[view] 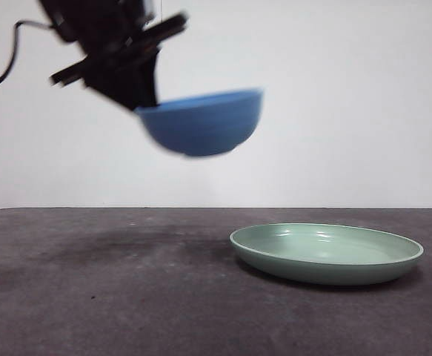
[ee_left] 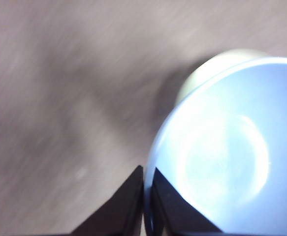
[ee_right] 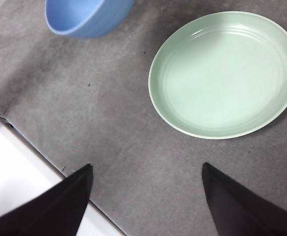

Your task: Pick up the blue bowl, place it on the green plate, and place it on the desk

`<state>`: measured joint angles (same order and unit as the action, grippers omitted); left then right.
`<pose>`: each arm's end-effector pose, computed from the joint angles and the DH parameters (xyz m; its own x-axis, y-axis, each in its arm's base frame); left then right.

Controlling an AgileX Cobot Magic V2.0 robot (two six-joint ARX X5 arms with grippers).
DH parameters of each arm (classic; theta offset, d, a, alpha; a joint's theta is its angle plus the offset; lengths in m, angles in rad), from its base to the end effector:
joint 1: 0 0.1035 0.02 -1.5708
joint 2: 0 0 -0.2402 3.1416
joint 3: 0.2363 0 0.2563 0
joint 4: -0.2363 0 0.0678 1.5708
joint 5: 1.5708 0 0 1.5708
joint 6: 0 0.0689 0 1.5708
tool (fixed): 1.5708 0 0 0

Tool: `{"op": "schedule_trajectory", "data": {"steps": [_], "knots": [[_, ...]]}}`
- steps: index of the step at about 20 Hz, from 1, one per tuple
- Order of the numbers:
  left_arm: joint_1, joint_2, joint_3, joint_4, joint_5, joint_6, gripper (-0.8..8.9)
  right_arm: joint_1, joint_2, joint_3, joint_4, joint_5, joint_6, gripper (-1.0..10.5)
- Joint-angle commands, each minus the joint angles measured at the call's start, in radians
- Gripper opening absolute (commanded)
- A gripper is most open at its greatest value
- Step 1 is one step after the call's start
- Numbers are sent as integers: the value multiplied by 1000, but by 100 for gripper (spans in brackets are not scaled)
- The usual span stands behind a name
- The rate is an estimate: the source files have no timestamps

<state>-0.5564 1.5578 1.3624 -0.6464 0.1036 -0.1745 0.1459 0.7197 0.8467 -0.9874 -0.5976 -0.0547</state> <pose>0.3051 -0.1982 0.2525 0.5080 -0.4377 -0.7418 0.4650 0.8643 -0.1916 0.1530 0.0617 0.2583 0.4516 0.6351 -0.6267 -0.5235 0.7574 0.3903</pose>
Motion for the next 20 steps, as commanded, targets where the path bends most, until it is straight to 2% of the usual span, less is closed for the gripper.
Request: {"op": "schedule_trajectory", "data": {"steps": [1, 11, 20], "knots": [[-40, 55, 73, 14, 1, -22, 10, 3, 4, 19, 7, 2, 3, 355], [-152, 375, 292, 14, 1, -29, 10, 3, 4, 19, 7, 2, 14, 355], [-183, 555, 348, 46, -4, -29, 10, 3, 4, 19, 6, 3, 14, 355]]}}
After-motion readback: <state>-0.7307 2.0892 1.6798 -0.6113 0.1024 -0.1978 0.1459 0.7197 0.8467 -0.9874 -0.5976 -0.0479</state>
